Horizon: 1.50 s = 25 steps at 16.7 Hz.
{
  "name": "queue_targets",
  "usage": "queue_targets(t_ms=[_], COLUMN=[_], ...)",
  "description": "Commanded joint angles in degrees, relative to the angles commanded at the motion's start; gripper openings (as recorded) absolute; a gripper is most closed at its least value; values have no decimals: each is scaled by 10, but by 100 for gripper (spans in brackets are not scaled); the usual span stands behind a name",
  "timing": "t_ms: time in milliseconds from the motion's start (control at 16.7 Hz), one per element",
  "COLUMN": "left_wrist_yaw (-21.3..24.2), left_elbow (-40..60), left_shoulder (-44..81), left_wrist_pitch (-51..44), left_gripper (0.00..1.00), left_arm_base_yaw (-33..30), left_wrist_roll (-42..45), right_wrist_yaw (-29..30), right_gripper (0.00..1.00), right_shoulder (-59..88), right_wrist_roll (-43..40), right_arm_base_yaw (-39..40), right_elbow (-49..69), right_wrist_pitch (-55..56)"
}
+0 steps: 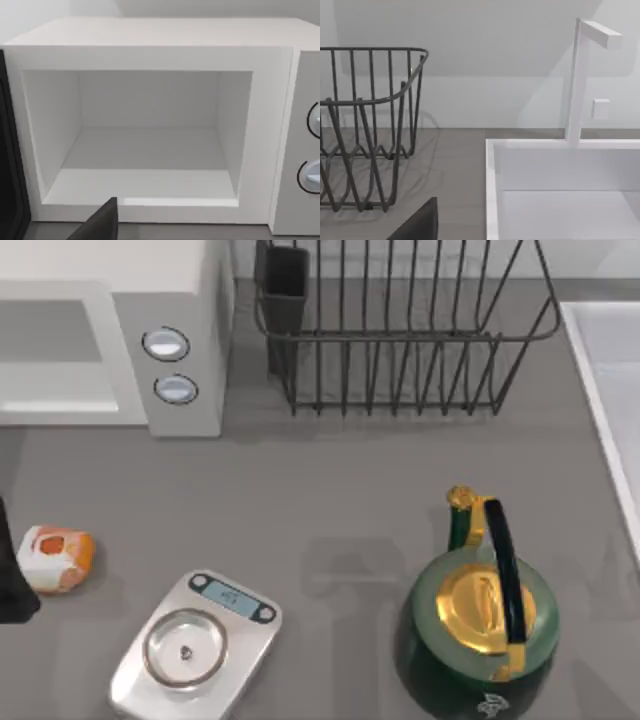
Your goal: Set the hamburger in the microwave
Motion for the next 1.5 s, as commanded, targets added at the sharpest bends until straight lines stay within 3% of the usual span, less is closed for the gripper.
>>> queue_targets(t_ms=[240,480,1140,1500], left_wrist_yaw=[1,1,-1,0], left_elbow=[17,106,477,638], left_shoulder=[18,126,735,966], left_wrist_pitch=[-12,-80,-403,-532], left_gripper=[100,100,100,100], left_arm_base_yaw=[-1,-2,-21,-33], left_wrist_roll=[0,1,21,32], right_wrist_yaw=[0,0,0,0], right_gripper=[100,100,100,100], right_shoulder=[0,0,0,0], right_wrist_roll=[0,0,0,0], right_arm_base_yaw=[0,0,0,0], right_elbow=[0,0,0,0], right_wrist_pitch=[0,0,0,0])
